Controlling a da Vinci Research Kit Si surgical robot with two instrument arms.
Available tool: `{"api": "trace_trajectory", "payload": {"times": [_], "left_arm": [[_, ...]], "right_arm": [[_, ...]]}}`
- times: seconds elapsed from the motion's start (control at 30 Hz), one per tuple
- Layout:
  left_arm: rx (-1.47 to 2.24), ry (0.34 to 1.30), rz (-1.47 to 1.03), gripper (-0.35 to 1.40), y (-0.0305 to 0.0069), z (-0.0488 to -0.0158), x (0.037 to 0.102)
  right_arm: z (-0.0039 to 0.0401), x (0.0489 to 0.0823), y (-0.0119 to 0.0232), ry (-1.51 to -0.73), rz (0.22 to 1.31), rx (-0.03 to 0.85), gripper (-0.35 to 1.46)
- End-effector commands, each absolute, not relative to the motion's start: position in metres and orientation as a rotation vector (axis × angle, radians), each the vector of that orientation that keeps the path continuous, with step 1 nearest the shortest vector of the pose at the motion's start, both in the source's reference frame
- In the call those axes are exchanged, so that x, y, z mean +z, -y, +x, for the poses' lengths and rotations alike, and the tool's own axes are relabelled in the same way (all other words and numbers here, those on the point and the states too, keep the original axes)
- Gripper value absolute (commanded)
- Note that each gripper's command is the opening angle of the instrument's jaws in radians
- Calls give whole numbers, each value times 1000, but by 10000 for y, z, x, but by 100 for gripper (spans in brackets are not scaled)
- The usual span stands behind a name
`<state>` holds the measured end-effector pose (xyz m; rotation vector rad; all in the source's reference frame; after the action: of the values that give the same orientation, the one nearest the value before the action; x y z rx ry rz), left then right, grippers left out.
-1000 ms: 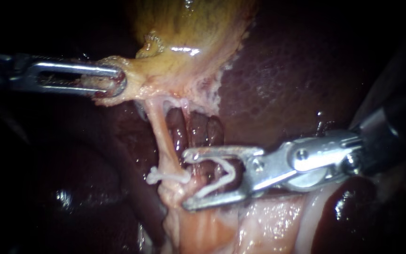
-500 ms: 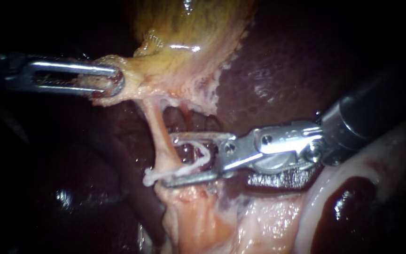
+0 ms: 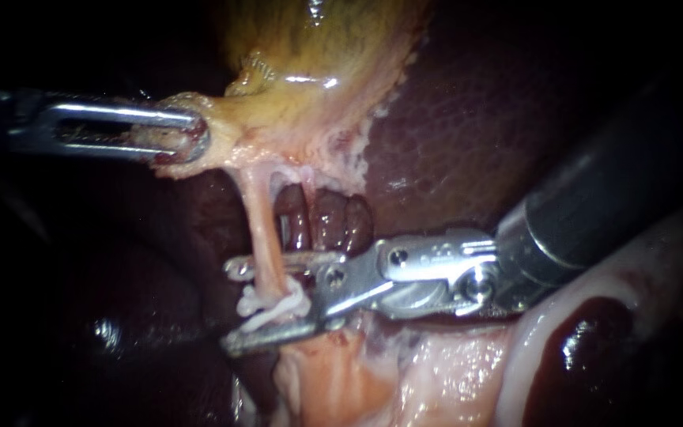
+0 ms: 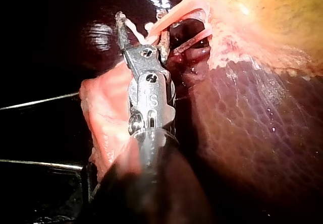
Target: Clipping second clip left tube
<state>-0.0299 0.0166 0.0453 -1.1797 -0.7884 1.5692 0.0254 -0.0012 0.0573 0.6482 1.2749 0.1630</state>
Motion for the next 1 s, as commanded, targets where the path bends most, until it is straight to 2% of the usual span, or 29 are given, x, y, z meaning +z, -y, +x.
{"api": "trace_trajectory", "payload": {"times": [0.03, 0.2, 0.6, 0.73, 0.83, 1.0], "left_arm": [[1570, 789, -1179, -35, -165, -299, 454], [1570, 789, -1179, -35, -166, -298, 455], [1571, 789, -1180, -35, -166, -299, 458], [1571, 789, -1180, -35, -166, -299, 458], [1571, 789, -1180, -35, -167, -298, 459], [1571, 789, -1180, -35, -167, -298, 459]], "right_arm": [[254, 568, 13, -1279, 651, 157, 48], [256, 559, 18, -1282, 659, 157, 45], [252, 563, 18, -1268, 691, 192, 21], [250, 565, 18, -1267, 708, 191, -2], [247, 566, 17, -1268, 723, 181, -33], [247, 566, 15, -1267, 763, 180, -35]]}}
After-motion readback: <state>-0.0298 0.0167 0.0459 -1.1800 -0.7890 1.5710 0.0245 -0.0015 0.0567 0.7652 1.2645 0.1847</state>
